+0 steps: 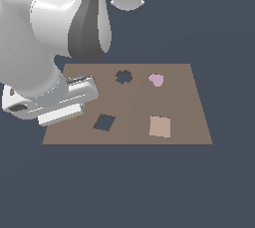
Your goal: Insert a designated object into the corresponding slot on a board.
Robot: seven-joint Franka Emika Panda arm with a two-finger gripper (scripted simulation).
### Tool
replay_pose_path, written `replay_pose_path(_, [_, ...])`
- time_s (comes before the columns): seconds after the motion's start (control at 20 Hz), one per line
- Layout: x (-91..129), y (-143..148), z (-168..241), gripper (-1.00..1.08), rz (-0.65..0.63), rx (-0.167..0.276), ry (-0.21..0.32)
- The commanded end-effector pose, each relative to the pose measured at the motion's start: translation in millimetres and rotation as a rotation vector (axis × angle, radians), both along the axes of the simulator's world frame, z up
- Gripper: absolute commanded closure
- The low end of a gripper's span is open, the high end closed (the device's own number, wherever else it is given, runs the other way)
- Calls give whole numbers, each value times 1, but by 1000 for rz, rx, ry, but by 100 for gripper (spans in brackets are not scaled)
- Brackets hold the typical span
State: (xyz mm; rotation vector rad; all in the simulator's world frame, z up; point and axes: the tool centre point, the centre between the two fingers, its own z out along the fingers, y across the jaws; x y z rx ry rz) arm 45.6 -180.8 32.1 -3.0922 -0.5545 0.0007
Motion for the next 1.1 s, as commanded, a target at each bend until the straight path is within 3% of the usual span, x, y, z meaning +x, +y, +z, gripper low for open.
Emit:
replay_pose_path(0.0, [0,0,3,108,0,0,-1])
replay_pose_path(0.55, [5,10,1,108,94,0,0])
replay_pose_path(1.05, [13,43,3,108,377,0,-1])
